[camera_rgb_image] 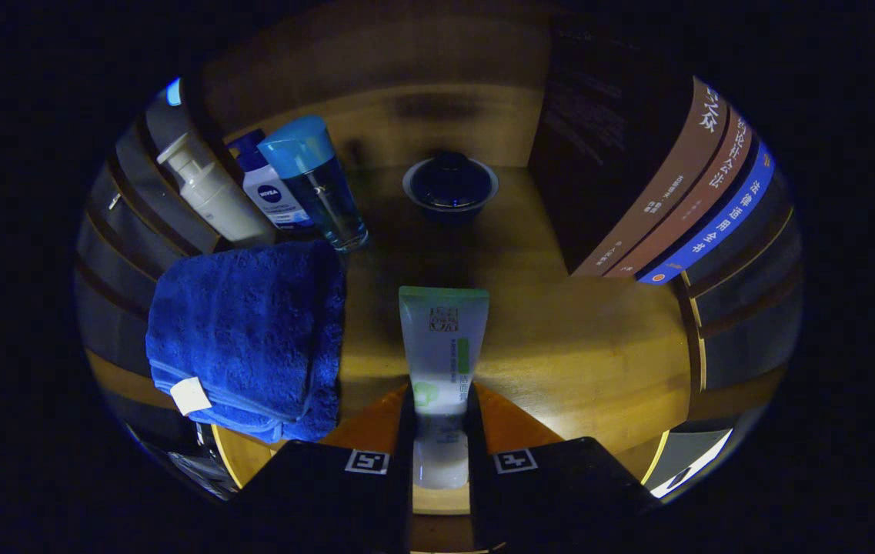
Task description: Pull open the drawer, take out the items inside it, and place them on the countertop above the cabinet.
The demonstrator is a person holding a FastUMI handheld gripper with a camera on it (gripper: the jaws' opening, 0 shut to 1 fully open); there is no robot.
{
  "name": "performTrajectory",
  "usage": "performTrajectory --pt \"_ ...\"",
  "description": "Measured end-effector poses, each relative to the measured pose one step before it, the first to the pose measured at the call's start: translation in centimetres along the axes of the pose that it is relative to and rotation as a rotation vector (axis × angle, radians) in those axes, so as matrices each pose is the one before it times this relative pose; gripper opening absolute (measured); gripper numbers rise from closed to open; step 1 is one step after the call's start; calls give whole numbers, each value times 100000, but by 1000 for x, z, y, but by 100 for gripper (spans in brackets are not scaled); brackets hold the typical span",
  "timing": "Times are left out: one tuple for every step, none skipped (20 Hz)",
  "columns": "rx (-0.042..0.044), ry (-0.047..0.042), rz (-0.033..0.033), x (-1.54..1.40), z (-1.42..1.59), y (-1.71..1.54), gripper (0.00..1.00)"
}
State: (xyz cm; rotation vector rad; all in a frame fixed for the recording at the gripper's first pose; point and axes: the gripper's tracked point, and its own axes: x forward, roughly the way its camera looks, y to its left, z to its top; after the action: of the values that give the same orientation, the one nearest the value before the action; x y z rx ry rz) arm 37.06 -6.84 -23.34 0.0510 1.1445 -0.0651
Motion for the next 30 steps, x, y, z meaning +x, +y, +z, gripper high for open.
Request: performTrajectory --pt "255 115 -194 -20 -36 -72 38" --pt "243 -800 -315 -197 123 -24 42" --pt "-279 -1455 -894 -150 392 -70 46" --pt "-2241 -1002 -904 -527 306 -128 57" --pt "-2326 -1066 -838 -216 1 -26 68" --pt "-1803 -1066 -465 -448 150 -16 79" --pt "-434 -1432 -364 -305 -94 -57 90" --pt "820 -1282 38 -208 119 115 100" --pt "709 -1420 512 -508 120 327 100" --pt "474 -1990 163 -481 217 1 100" --pt "159 -2421 302 -590 199 111 100" --pt "-660 -2662 527 -735 242 209 100" --pt "-974 -2837 -31 -854 178 6 100" --pt "-660 -3278 64 -960 157 162 100" --pt "-1015 -3559 132 -974 207 139 100" --pt "-1179 -3653 254 -1084 126 107 100" --pt "-653 -3917 -220 -1071 46 193 100" --pt "-820 -3656 -243 -1110 -47 13 100" --pt "-871 -3483 394 -1151 -15 326 100" --pt "-869 -3107 1012 -1182 -72 334 100" --pt "-38 -3228 1345 -1447 -5 476 100" --pt "1642 -2664 1823 -1855 -420 343 100" --pt "2116 -3636 1344 -277 68 323 100" --pt "699 -3883 1379 -1426 80 135 100" --pt "-67 -3198 795 -1189 -243 -24 100" --pt "-67 -3558 752 -1229 -250 40 100" --pt "477 -3932 560 -910 -314 246 100" --pt "799 -3591 100 -977 -504 -37 100" --pt "463 -3306 -143 -1092 -641 -68 100" --pt "383 -3849 -597 -1090 -565 -213 100"
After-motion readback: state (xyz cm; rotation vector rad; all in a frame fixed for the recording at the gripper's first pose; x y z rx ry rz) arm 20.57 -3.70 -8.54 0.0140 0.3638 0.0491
